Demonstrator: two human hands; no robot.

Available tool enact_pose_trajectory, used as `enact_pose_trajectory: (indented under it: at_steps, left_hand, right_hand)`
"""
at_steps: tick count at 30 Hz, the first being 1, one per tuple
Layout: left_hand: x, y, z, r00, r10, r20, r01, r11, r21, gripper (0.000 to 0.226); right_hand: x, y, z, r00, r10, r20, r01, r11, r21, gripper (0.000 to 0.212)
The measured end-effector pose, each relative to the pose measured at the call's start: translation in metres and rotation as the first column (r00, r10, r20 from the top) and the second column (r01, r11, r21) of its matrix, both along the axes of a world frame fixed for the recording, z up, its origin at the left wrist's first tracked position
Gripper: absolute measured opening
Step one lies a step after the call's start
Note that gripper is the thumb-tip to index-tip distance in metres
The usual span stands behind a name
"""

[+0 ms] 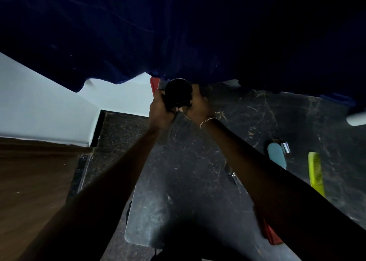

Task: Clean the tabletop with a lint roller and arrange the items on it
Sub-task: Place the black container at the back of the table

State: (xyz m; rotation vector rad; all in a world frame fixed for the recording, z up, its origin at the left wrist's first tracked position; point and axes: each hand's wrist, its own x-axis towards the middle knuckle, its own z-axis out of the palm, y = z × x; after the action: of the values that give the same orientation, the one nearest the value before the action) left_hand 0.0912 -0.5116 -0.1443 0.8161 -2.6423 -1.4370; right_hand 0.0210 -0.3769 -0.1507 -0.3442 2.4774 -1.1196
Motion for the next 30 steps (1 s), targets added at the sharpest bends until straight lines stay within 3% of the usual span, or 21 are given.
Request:
enact_pose_trajectory:
  at_steps: [7, 14, 21, 25, 30]
  left_hand:
    - [0.001, -0.001, 0.0, 0.999, -0.029, 0.031, 0.028, 0.999, 0.027, 0.067]
    - [0.038, 0.003, 0.002, 1.0, -0.014, 0.019, 0.012, 0.995, 0.094, 0.075]
    - [0.102, 0.035, 0.019, 0.967, -0.247, 0.067, 0.256, 0.941, -0.221, 0.082]
    - [0.128, 0.067, 0.032, 0.93, -0.367, 0.029, 0.362, 0.896, -0.259, 0.081]
    - [0.145, 0.112, 0.032, 0.865, -0.492, 0.099, 0.49, 0.786, -0.378, 0.081]
  right_hand:
    - [-0.003, 0.003, -0.002, 1.0, 0.02, 0.017, -0.02, 1.0, 0.022, 0.072]
    - [0.017, 0.031, 0.01, 0.997, 0.078, 0.02, -0.078, 0.997, 0.027, 0.099]
    - [0.076, 0.105, 0.041, 0.994, 0.032, -0.106, -0.036, 0.999, -0.033, 0.094]
    - [0.118, 0.15, 0.053, 0.992, 0.026, -0.121, -0.022, 0.999, 0.032, 0.091]
    - [0.163, 0.206, 0.057, 0.982, -0.075, -0.174, 0.104, 0.981, 0.163, 0.081]
